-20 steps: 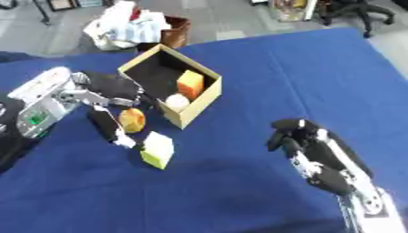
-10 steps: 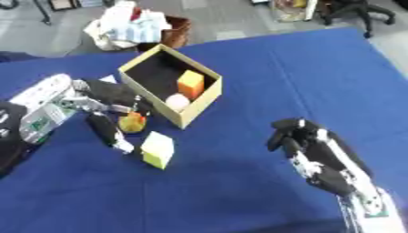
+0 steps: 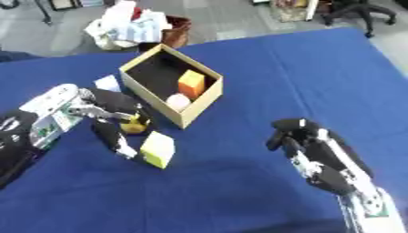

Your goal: Pick up objects on the table and place them in the box.

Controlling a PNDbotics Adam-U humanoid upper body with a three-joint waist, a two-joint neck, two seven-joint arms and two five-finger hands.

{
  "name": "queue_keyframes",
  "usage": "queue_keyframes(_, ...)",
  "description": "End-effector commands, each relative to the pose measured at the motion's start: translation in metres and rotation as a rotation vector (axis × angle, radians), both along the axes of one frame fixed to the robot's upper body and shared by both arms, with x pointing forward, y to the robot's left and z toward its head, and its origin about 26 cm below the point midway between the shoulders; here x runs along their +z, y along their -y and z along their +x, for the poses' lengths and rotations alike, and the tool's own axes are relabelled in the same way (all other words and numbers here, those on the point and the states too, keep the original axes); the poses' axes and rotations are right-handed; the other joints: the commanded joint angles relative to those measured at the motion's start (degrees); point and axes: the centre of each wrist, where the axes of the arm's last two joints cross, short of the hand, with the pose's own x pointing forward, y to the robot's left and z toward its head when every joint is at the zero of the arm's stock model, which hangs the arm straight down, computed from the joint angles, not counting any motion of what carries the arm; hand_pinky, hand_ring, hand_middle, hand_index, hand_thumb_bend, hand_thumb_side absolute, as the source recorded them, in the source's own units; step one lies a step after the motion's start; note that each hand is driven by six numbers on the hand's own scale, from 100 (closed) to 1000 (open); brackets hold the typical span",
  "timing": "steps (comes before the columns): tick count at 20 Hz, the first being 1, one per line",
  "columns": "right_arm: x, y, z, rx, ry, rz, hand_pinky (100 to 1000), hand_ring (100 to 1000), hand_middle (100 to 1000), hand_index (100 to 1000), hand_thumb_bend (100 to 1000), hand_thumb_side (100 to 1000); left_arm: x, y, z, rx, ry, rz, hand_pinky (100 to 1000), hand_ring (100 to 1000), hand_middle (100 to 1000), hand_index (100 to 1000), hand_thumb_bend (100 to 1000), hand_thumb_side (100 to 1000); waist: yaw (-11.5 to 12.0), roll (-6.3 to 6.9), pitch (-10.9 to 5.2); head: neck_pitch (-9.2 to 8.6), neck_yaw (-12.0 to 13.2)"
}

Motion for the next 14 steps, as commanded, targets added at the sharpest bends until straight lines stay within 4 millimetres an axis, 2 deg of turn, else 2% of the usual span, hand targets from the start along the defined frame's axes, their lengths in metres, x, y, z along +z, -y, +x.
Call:
queue_keyframes(1, 0.0068, 0.0025, 0.0019, -0.002, 0.022, -0.014, 586, 612, 548, 765, 100, 459, 0.0035, -0.0018, 0.0020, -0.082, -0.035, 0.088, 861, 791, 797, 921, 492, 858, 0.0, 0.13, -0.98, 0.05, 0.1)
queue_keyframes(6, 0.0073, 0.0021, 0.0020, -0.001, 0.023, -0.012, 586, 612, 548, 765, 100, 456, 0.0001, 0.0005, 0.0019, -0.092, -0.040, 0.080, 859, 788, 787, 913, 457, 810, -0.1, 0.13, -0.95, 0.11, 0.1)
queue_keyframes(8, 0.0073, 0.0020, 0.0021, -0.001, 0.023, -0.012, 586, 612, 548, 765, 100, 459, -0.0012, 0.0016, 0.0017, -0.100, -0.045, 0.080, 855, 772, 751, 877, 406, 727, -0.1, 0.12, -0.95, 0.11, 0.1)
queue_keyframes(14, 0.0073, 0.0017, 0.0021, 0.000, 0.023, -0.012, 586, 611, 548, 765, 100, 459, -0.0007, 0.0046, 0.0000, -0.137, -0.054, 0.069, 834, 717, 631, 781, 327, 583, -0.1, 0.12, -0.95, 0.15, 0.1)
